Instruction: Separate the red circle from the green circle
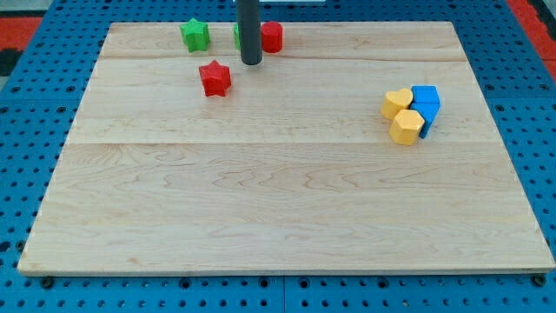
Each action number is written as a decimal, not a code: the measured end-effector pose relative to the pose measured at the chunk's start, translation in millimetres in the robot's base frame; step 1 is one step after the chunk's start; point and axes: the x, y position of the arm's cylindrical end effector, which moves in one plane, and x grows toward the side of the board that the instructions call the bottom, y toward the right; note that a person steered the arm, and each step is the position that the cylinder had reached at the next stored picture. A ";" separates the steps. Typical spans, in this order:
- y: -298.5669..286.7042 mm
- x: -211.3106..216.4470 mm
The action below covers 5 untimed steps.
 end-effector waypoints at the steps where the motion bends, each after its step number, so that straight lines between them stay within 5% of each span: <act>1: 63.9 -13.5; 2: 123.9 -71.4; 5: -9.0 -90.5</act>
